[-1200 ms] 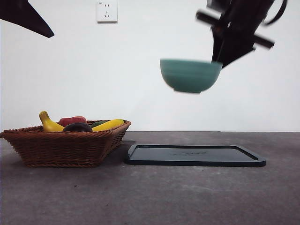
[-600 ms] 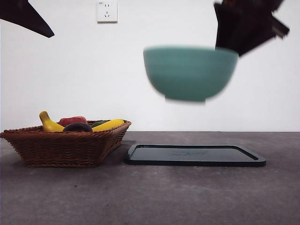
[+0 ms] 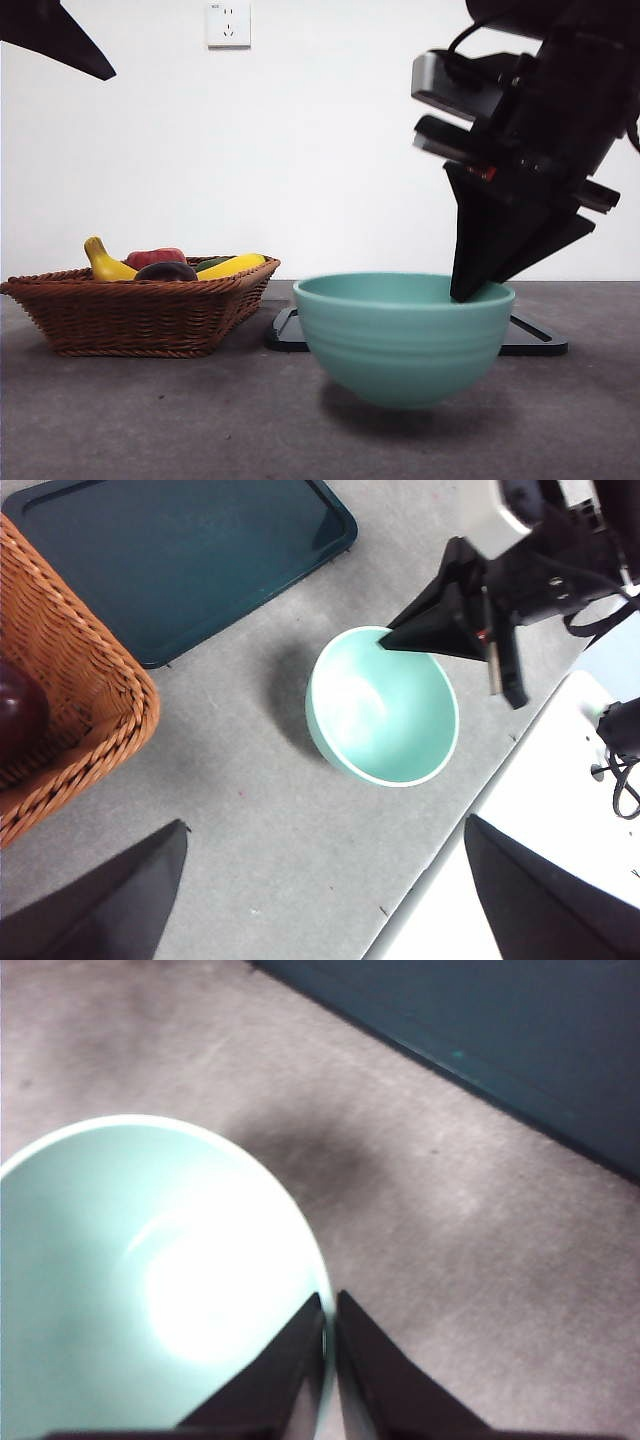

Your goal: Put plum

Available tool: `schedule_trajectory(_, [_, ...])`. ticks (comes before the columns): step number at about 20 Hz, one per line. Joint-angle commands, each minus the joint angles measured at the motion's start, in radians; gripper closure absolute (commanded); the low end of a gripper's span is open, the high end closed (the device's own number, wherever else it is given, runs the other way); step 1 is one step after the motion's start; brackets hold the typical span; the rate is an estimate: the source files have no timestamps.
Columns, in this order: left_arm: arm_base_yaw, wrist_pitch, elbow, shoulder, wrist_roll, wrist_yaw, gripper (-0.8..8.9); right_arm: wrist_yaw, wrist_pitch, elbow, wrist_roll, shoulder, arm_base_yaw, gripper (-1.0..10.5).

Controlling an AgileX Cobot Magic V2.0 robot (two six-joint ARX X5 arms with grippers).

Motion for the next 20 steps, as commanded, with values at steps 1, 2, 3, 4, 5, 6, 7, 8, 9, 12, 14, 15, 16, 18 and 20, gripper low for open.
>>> schedule_trajectory(1, [-0.006,0.008,0.010,0.005,-0.002,0.006,3.80,0.002,0.013,0.004,0.010,0.039,0.008,9.4])
schedule_trajectory(2, [-0.006,0.008,0.010,0.005,-0.002,0.005,3.80,0.002,0.013,0.004,0.010,0.053,0.008,9.4])
schedule_trajectory(3, [-0.006,0.008,0.010,0.005,-0.002,0.006,3.80,0.002,0.013,0.004,0.010,0.063,0.008,9.4])
schedule_trajectory(4, [-0.006,0.008,0.010,0.005,-0.002,0.006,3.80,0.002,0.016,0.003,0.006,0.071,0.008,9.4])
schedule_trajectory(5, [-0.006,0.007,0.010,0.005,-0.002,0.006,3.80,0.010,0.016,0.003,0.003,0.073,0.008,9.4])
schedule_trajectory(6, [-0.006,0.007,0.010,0.005,-0.002,0.006,3.80,0.026,0.017,0.003,0.004,0.072,0.008,9.4])
schedule_trajectory(7, [-0.006,0.008,0.010,0.005,-0.002,0.005,3.80,0.028,0.016,0.003,0.004,0.072,0.008,9.3])
schedule_trajectory(8, [-0.006,0.008,0.010,0.005,-0.002,0.006,3.80,0.028,0.015,0.003,0.006,0.072,0.008,8.7])
schedule_trajectory(9, [-0.006,0.007,0.010,0.005,-0.002,0.005,3.80,0.026,0.013,0.003,0.009,0.071,0.009,7.8])
schedule_trajectory(12, [-0.006,0.008,0.010,0.005,-0.002,0.005,3.80,0.026,0.005,0.006,0.014,0.055,0.013,5.9])
schedule_trajectory(14, [-0.006,0.008,0.010,0.005,-0.002,0.006,3.80,0.026,-0.011,0.012,0.014,0.013,0.012,5.8])
schedule_trajectory(15, [-0.006,0.008,0.010,0.005,-0.002,0.005,3.80,0.029,-0.024,0.019,0.014,-0.023,0.011,5.8])
schedule_trajectory(16, [-0.006,0.008,0.010,0.005,-0.002,0.006,3.80,0.029,-0.042,0.031,0.014,-0.060,0.011,5.8])
schedule_trajectory(18, [-0.006,0.008,0.010,0.005,-0.002,0.005,3.80,0.027,-0.087,0.061,0.013,-0.143,0.011,5.8])
schedule_trajectory(20, [-0.006,0.007,0.010,0.005,-0.002,0.005,3.80,0.024,-0.144,0.100,0.011,-0.231,0.011,5.8])
